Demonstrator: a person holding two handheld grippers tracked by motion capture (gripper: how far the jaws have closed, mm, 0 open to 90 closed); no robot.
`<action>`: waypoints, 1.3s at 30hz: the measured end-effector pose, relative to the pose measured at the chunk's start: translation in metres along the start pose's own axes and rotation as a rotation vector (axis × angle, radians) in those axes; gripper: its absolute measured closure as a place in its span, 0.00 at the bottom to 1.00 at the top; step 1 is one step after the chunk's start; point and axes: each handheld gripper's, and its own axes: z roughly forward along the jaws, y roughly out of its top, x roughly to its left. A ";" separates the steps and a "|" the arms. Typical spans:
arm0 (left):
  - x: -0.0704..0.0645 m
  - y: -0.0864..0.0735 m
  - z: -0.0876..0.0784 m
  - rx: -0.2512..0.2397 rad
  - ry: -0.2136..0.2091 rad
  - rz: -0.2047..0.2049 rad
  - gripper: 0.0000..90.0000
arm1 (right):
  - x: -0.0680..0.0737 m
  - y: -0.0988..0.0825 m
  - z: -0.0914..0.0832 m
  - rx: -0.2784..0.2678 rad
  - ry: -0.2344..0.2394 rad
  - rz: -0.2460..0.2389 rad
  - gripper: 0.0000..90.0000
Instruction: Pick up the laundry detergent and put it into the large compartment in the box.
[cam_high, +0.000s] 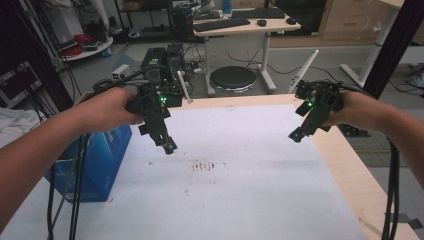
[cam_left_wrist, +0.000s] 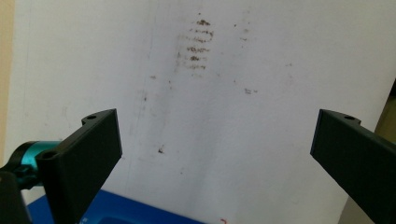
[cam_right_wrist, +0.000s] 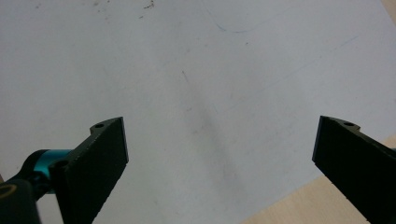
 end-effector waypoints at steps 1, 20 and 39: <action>0.000 0.002 0.002 0.004 -0.002 0.006 0.02 | 0.001 0.000 0.000 0.001 0.000 0.000 0.03; 0.002 0.021 0.028 0.038 -0.021 0.033 0.02 | 0.004 0.003 0.013 0.009 0.018 -0.009 0.03; 0.000 0.019 0.024 0.037 -0.024 0.037 0.02 | 0.007 0.004 0.013 0.006 0.021 -0.023 0.03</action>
